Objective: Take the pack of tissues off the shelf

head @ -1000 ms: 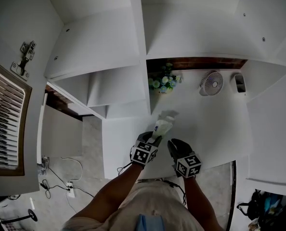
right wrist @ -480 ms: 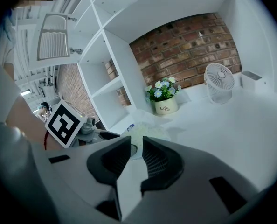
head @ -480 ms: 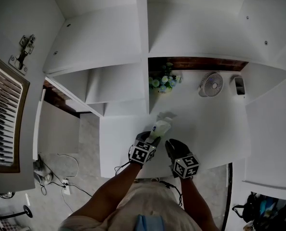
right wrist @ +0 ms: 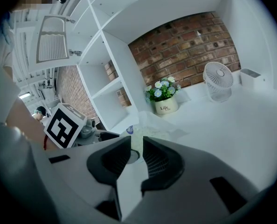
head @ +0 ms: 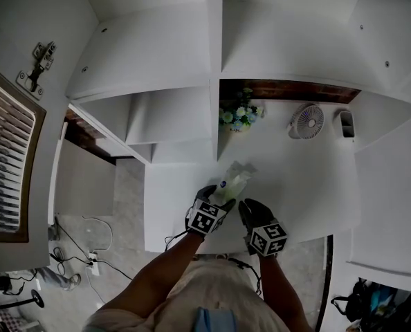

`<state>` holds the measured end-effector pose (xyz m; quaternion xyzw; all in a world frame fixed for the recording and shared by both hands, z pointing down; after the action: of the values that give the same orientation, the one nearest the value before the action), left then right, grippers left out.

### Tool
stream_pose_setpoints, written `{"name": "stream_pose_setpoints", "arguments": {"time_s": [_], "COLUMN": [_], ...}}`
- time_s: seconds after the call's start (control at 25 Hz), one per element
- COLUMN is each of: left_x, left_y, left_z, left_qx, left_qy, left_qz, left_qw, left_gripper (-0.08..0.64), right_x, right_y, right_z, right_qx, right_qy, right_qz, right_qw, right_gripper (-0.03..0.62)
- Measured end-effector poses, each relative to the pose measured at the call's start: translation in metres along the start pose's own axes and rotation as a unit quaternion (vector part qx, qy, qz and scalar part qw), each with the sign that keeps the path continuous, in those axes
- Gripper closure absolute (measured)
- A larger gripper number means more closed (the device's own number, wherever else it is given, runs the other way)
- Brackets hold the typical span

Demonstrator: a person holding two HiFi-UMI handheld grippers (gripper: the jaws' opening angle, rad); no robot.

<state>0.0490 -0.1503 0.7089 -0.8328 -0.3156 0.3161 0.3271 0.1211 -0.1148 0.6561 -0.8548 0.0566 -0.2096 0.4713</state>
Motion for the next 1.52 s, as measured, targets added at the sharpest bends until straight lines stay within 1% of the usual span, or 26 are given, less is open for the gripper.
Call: {"name": "stream_pose_setpoints", "arguments": {"time_s": [0.08, 0.24, 0.4, 0.48, 0.56, 0.8, 1.0, 1.2, 1.32, 1.52], "left_x": [0.001, 0.004, 0.006, 0.008, 0.009, 0.009, 0.013, 0.015, 0.015, 0.019], "left_y": [0.001, 0.001, 0.002, 0.001, -0.001, -0.002, 0.009, 0.011, 0.012, 0.012], "left_z": [-0.001, 0.002, 0.003, 0.002, 0.004, 0.010, 0.022, 0.032, 0.037, 0.045], "left_qx": [0.004, -0.008, -0.011, -0.013, -0.016, -0.014, 0.007, 0.017, 0.031, 0.030], "left_qy": [-0.003, -0.006, 0.002, 0.003, 0.002, 0.005, 0.004, 0.006, 0.006, 0.001], "left_qz": [-0.005, -0.008, -0.037, -0.050, -0.054, -0.047, -0.037, -0.031, -0.028, -0.024], "left_qw": [1.0000, 0.9999, 0.9993, 0.9987, 0.9984, 0.9988, 0.9993, 0.9994, 0.9991, 0.9992], "left_gripper": [0.213, 0.189, 0.135, 0.121, 0.115, 0.110, 0.110, 0.112, 0.112, 0.114], "right_x": [0.000, 0.000, -0.002, -0.002, -0.002, -0.006, -0.008, -0.009, -0.010, -0.016], "right_y": [0.000, 0.001, 0.003, 0.003, 0.003, 0.004, 0.005, 0.006, 0.008, 0.010], "right_z": [0.001, 0.002, 0.003, 0.004, 0.005, 0.007, 0.010, 0.013, 0.014, 0.018], "right_qx": [0.000, 0.001, 0.005, 0.005, 0.005, 0.005, 0.007, 0.008, 0.011, 0.011], "right_qy": [0.000, 0.000, 0.001, 0.000, 0.000, 0.000, 0.000, 0.000, 0.001, 0.007], "right_qz": [0.000, 0.000, 0.000, 0.000, 0.000, 0.004, 0.006, 0.009, 0.011, 0.017], "right_qw": [1.000, 1.000, 1.000, 1.000, 1.000, 1.000, 1.000, 1.000, 1.000, 1.000], "right_gripper": [0.514, 0.514, 0.514, 0.514, 0.514, 0.514, 0.514, 0.514, 0.514, 0.514]}}
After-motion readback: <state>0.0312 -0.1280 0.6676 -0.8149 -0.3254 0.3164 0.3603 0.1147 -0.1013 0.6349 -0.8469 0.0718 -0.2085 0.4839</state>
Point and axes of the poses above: the fingertips, and each gripper's own axes: z backward along the fingers, x to its right, y out of its top, the point moved 2 cm from there along z, backward along the fingers, and after that the axes turned 12 degrees about -y, right-handed, at the moved point
